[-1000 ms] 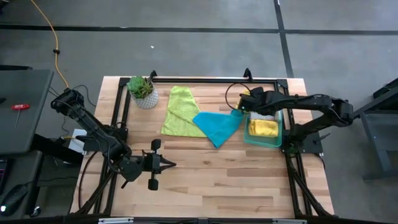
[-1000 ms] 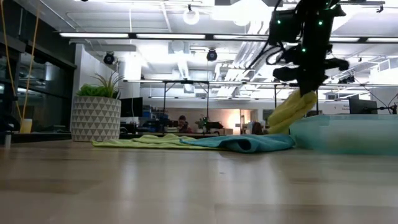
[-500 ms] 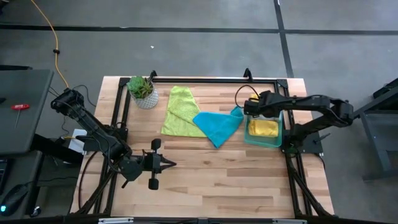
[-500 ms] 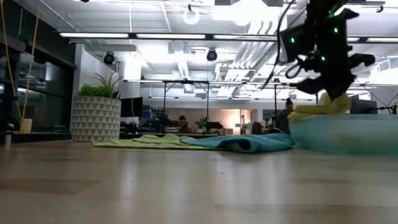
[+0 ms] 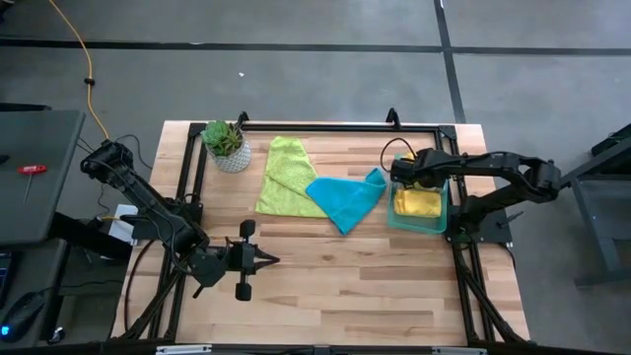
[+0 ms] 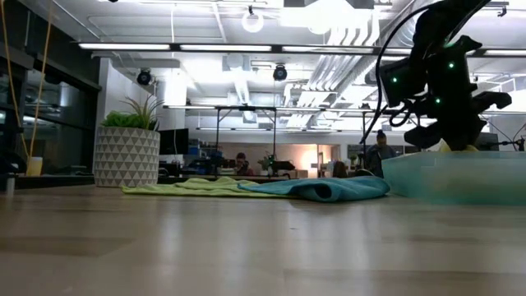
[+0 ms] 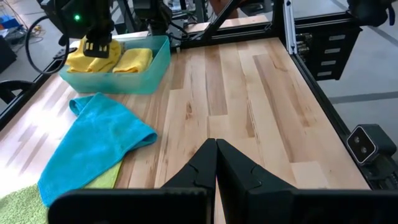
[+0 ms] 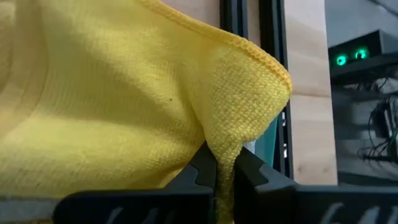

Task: Fold microfiber towels
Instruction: Put the yellow microfiber cloth into the blue bin

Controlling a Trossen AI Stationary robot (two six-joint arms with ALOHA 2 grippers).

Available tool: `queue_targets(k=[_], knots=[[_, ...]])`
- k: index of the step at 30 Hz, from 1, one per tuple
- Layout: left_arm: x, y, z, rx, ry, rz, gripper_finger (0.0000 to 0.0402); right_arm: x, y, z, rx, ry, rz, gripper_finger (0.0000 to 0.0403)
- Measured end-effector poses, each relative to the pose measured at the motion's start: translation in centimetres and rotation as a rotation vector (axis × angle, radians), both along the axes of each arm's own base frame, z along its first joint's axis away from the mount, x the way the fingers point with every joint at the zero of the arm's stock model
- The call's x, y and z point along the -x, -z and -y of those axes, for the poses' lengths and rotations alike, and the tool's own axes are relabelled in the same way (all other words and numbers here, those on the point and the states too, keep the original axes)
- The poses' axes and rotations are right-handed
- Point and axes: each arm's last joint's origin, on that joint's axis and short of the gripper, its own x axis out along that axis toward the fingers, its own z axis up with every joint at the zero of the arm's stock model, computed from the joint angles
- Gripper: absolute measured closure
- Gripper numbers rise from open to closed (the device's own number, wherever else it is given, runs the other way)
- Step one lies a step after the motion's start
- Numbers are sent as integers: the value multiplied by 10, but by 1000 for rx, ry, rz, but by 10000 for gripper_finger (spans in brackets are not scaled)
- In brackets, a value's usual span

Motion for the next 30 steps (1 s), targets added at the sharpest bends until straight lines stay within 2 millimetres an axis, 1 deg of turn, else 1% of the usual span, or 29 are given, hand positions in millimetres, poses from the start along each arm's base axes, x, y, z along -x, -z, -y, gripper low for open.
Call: queue_targets(k=[6, 11, 15, 18, 21, 24, 30], knots=[[0, 0, 0, -7, 2, -1, 401, 1, 1, 1, -17, 21, 14, 371], [0, 0, 0, -8, 1, 0, 401, 2, 0, 1, -22, 1, -16, 312], [0, 0, 0, -9, 1, 0, 401, 7, -14, 1, 64, 55, -92, 262], [0, 0, 0, -9, 1, 0, 401, 7, -25, 2, 108, 63, -126, 238], [0, 0, 0, -8, 1, 0, 401, 2, -31, 2, 128, 50, -104, 228], [0, 0, 0, -8, 1, 0, 401, -4, -30, 2, 148, 24, -65, 228], [0, 0, 0, -8, 1, 0, 401, -11, -28, 2, 173, 0, -4, 239]])
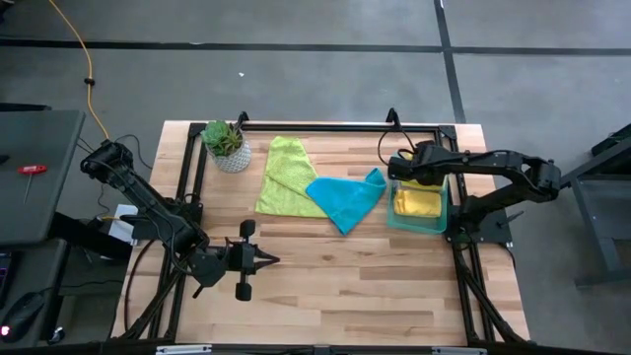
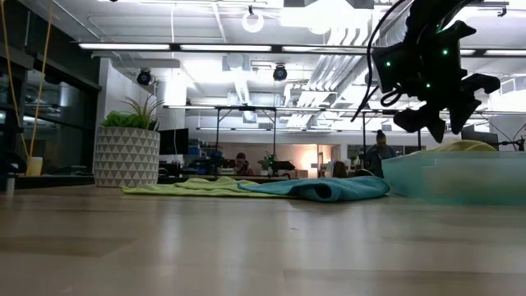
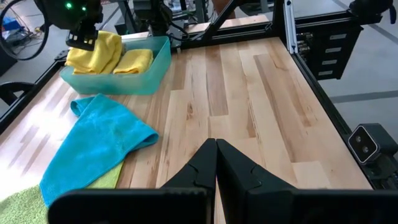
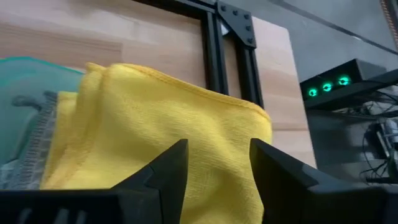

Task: Fold microfiber towels
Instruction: Put the yellow microfiber cloth into the blue bin

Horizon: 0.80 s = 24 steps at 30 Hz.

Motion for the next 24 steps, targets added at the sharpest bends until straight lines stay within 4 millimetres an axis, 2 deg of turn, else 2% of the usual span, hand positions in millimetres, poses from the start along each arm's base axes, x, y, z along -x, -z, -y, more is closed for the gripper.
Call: queue_targets(k=[11, 17, 24], knots=[[0, 0, 0, 1, 1, -1, 401, -12, 6, 14, 20, 14, 125, 246], [0, 0, 0, 2, 3, -1, 401, -23, 32, 30, -83, 35, 101, 246], [0, 0, 0, 2, 3, -1, 401, -38, 55, 36, -158, -10, 99, 246]])
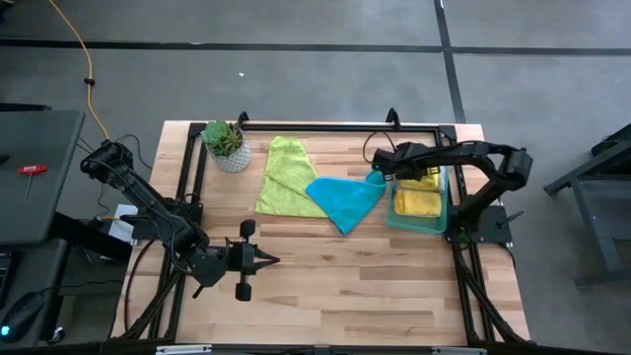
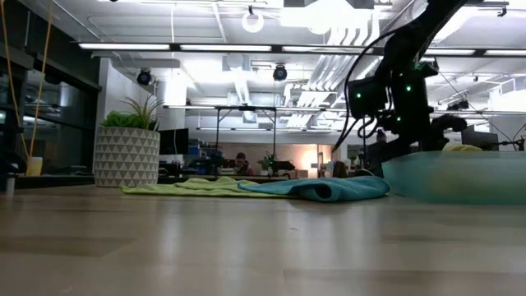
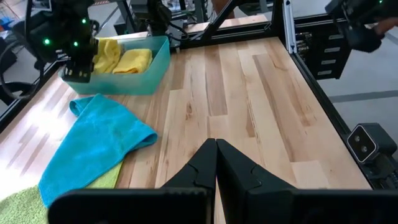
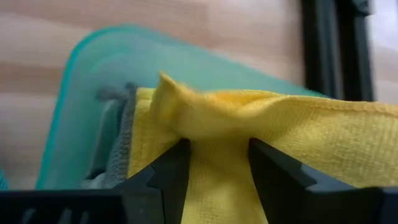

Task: Fold microfiber towels
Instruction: Put the yellow microfiber cloth into the blue bin, then fold the blue microfiber cloth

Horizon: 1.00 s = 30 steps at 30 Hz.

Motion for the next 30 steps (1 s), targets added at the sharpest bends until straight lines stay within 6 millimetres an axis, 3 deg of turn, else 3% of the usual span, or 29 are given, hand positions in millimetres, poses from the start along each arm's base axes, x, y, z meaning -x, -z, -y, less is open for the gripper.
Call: queue_targets(k=[9, 18, 23, 30], knots=[[0, 0, 0, 0, 0, 0, 401, -8, 3, 3, -28, -76, 51, 246], [0, 0, 0, -26, 7, -3, 401, 16, -36, -13, 73, -98, -14, 246], [1, 1, -1, -44, -12, -8, 401, 15, -66, -39, 189, -218, 136, 246], [1, 3, -3, -39, -32, -25, 401, -21, -95, -105, 343, -580, 525, 246]])
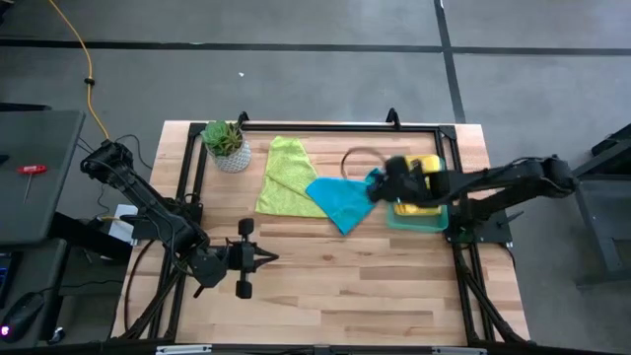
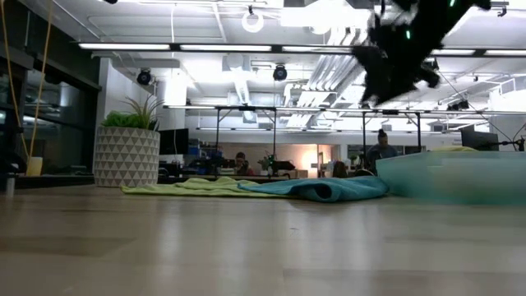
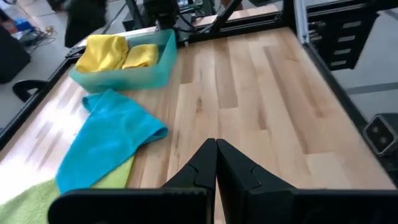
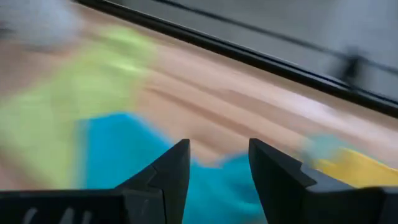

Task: Fold microfiber towels
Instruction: Fold the blue microfiber cloth

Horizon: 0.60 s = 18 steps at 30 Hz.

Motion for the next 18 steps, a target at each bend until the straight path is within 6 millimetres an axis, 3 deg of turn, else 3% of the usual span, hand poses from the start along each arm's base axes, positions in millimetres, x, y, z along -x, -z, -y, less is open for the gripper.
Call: queue_targets(k=[4, 8, 12, 18], knots=[[-2, 2, -6, -18, -79, 22, 399, -25, -4, -40, 78, -200, 137, 246], [-9, 24, -23, -73, -173, -29, 379, -45, 2, -75, 150, -336, 204, 246], [-27, 47, -53, -64, -236, -146, 336, -58, 12, -100, 216, -446, 215, 246], [-64, 69, -110, -8, -134, -358, 254, -59, 10, -118, 289, -538, 216, 246]])
